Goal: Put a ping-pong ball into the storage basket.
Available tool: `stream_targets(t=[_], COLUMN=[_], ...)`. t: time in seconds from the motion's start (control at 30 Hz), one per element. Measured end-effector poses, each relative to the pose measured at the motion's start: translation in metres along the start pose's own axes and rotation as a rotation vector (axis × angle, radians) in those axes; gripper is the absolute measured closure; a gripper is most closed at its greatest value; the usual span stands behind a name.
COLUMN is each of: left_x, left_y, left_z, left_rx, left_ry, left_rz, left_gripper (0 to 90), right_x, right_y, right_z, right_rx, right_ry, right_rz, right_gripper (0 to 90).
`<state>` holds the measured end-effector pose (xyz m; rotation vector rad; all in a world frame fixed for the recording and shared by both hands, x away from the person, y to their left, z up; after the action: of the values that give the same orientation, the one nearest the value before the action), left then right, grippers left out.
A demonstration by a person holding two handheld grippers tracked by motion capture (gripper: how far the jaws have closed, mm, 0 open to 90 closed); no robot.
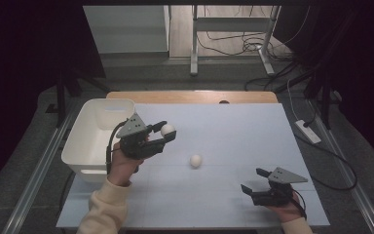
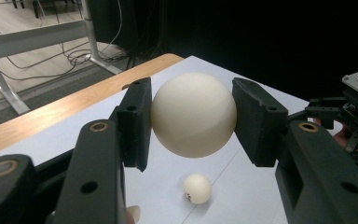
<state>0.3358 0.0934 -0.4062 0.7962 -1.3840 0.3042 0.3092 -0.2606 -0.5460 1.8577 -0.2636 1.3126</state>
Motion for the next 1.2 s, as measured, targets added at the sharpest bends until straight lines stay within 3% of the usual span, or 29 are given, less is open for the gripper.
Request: stream_targets(t=[0.67, 1.2], left_x=[0.007, 0.007], left_y=[0.024, 0.036], left_z=[-0.011, -0.023], left_rx=[0.050, 0.101], left_ry=[0.015, 0.035], left_rz=[0.050, 0.054], left_gripper=[50.4, 50.4], right_x=[0.000, 0.000], right_y=[0.000, 0.000], right_z=[0.000, 0.000], right_rx=[0.000, 0.001], right_ry=[0.002, 0.001], right_rz=[0.001, 0.002], right_gripper=[12.9, 12.9])
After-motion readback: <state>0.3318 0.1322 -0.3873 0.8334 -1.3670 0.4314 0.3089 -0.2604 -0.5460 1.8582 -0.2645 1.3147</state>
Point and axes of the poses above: each handheld gripper's, and its own axes: y roughly backward along the jaws, x roughly out of its top, z roughly to its right, the point moved 6 cm from there along -y, roughly forward along the jaws, and after that the axes turned 6 degrees about -y, right-handed, at the moved point
